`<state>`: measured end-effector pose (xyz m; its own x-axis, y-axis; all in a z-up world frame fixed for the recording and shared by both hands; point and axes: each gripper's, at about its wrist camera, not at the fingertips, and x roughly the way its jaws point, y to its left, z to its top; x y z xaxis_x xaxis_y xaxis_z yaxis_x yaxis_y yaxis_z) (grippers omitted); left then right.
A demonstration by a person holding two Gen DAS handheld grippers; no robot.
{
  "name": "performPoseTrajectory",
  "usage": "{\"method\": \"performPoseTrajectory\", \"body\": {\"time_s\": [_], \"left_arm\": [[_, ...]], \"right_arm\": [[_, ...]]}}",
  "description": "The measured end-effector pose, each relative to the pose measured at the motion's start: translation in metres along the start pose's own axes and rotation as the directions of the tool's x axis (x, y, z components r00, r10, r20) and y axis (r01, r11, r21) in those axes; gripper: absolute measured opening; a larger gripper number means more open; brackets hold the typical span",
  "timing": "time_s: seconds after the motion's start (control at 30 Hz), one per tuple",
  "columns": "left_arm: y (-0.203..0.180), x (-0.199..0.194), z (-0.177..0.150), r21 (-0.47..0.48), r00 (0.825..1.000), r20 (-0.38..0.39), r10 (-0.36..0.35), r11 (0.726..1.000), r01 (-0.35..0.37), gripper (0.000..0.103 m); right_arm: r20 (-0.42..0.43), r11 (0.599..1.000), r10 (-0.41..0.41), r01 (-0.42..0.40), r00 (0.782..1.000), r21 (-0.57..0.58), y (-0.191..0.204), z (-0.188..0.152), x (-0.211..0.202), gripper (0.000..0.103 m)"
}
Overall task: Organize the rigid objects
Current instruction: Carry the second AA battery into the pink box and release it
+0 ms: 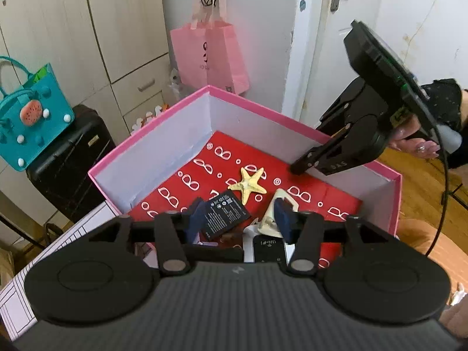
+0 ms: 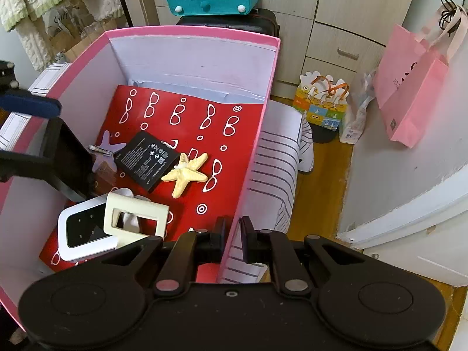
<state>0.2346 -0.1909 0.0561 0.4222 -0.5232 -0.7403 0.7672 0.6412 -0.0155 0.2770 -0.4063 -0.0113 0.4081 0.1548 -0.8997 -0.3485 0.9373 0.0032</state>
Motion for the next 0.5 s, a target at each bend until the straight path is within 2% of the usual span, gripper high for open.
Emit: {"method": "performPoseTrajectory", "body": {"time_s": [0.17,0.27,0.5], "left_arm": [[0.014,-0.026,-0.012,-0.01,0.999,0.03,0.044,0.999,-0.044,0.056],[0.033,-0.041,-0.022,-0.052,0.995,0.014,0.095,0.994,-0.094,0.056],[0.089,-0.08,-0.064,-0.14,0.97,-0.011,0.243,0.96,-0.242,0.056]], "right_arm": [[0.006,1.0,0.003,-0.003,1.0,0.001,0.0,-0.001,-0.001,0.014],[0.004,1.0,0.001,-0.001,1.0,-0.008,0.001,-0.002,-0.002,0.014],[-0.002,1.0,0.012,-0.012,1.0,-0.001,-0.002,0.001,0.0,0.014]]}}
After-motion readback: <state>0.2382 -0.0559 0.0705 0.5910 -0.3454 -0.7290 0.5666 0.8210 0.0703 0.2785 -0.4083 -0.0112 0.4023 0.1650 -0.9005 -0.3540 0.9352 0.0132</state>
